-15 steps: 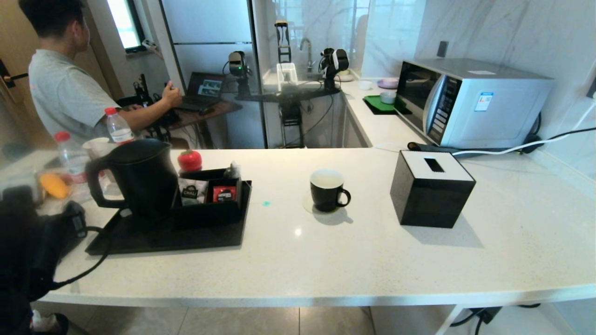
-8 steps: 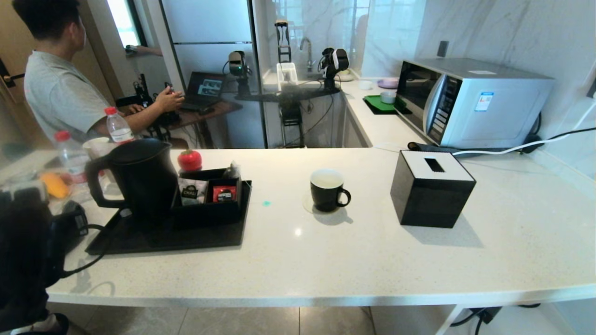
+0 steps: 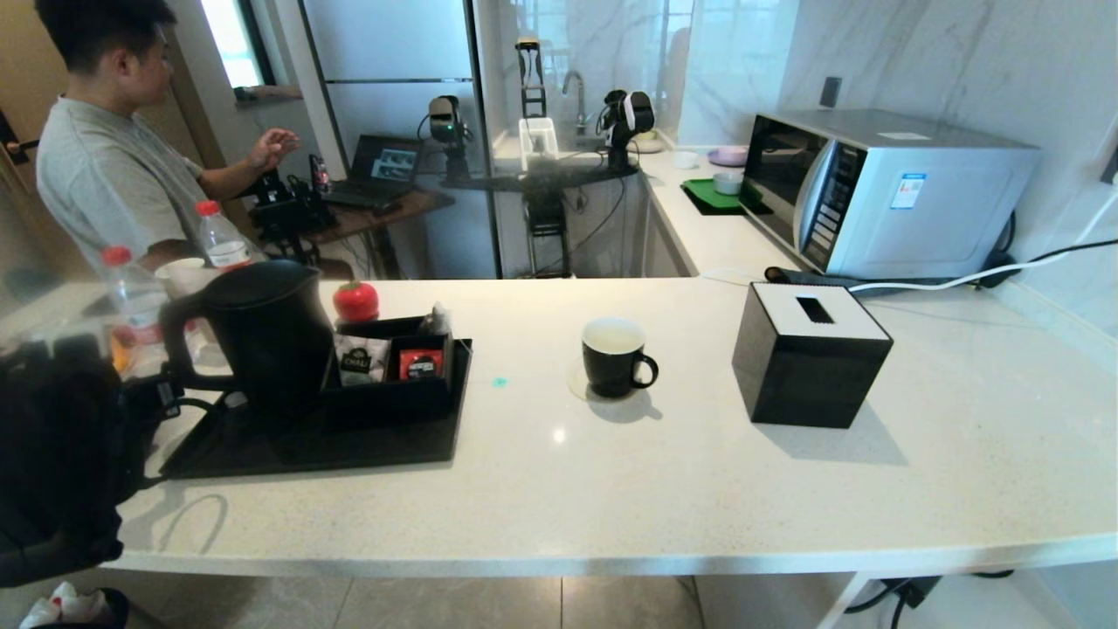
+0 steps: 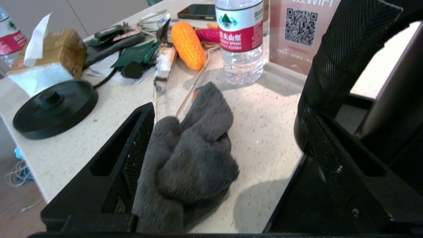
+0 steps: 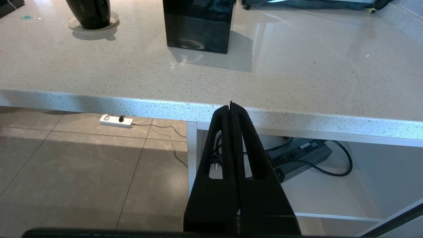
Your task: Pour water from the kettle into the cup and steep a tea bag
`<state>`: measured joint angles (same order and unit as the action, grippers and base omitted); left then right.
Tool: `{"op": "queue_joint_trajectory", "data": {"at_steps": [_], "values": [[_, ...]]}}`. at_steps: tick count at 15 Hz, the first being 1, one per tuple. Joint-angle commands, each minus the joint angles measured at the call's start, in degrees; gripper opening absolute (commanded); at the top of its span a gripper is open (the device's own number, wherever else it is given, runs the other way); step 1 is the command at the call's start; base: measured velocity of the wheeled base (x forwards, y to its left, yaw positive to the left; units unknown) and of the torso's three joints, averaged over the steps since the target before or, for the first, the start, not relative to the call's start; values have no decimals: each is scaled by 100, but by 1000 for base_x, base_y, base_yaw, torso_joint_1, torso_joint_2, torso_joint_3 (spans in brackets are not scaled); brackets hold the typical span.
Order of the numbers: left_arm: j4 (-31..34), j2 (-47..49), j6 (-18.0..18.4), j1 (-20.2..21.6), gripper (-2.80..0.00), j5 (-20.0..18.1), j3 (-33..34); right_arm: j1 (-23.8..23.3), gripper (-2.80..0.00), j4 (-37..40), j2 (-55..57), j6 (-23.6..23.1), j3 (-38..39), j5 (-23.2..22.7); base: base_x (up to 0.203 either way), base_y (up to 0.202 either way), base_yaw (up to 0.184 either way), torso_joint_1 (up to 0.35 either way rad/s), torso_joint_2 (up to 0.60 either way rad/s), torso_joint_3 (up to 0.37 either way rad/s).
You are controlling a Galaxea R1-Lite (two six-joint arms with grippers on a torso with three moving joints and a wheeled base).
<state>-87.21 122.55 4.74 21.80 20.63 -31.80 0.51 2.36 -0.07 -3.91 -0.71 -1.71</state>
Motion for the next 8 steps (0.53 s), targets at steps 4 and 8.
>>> {"op": "queue_joint_trajectory", "data": {"at_steps": [4,8], "values": [[-274,328,53,3,0,11,-454,2,-280,1,7,-4,0,-5,0,0,0,0,0,0],[-274,409,53,-18,0,2,-590,2,-280,1,7,-4,1,-5,0,0,0,0,0,0]]}}
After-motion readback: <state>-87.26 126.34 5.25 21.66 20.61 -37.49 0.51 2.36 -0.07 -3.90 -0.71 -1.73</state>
